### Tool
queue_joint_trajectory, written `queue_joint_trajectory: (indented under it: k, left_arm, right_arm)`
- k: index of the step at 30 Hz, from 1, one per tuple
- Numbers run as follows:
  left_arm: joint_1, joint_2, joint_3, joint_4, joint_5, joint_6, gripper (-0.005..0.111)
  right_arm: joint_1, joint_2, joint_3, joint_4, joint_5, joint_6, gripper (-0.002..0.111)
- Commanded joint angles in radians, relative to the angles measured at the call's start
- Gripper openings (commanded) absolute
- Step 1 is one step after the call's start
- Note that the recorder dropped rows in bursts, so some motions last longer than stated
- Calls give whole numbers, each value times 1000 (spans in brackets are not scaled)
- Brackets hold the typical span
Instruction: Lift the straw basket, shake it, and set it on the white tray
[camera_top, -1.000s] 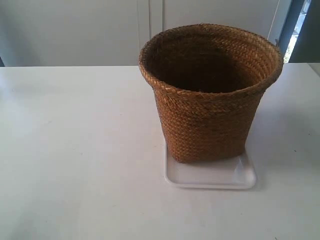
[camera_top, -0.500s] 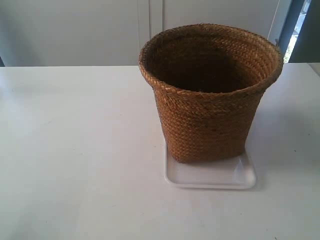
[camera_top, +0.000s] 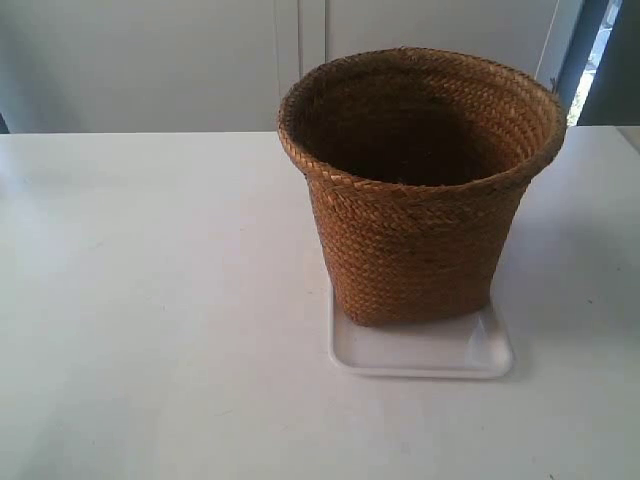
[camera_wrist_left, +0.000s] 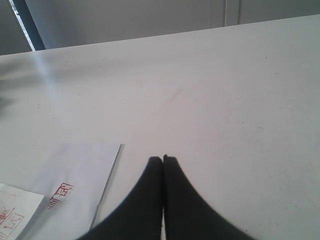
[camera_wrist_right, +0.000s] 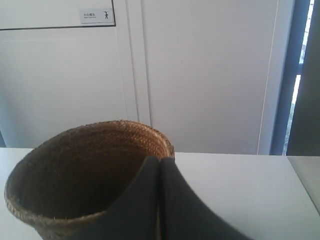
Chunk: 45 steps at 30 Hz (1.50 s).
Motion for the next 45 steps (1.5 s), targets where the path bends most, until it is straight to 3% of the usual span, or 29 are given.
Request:
queue_joint_trajectory:
  k: [1,8,18,23,36,45]
  left_arm:
    - [1,-4,2,-8,-6,-5,0]
    - [1,-4,2,-8,-6,-5,0]
    - [1,-4,2,-8,-10,-5,0]
    - [1,-4,2,-8,-10,-5,0]
    - [1,-4,2,-8,-12,-5,0]
    - [1,-4,2,-8,-12,-5,0]
  right_arm:
    - [-6,-169,167,1,-3,-4,0]
    - [-6,-395,440,1,-37,17,0]
    - [-6,-405,776,-49,-362,30,0]
    - [-6,-405,780,-42,-279,116,0]
    - [-10,-405,780,-42,-278,114,0]
    - [-96,-405,780,-42,-278,114,0]
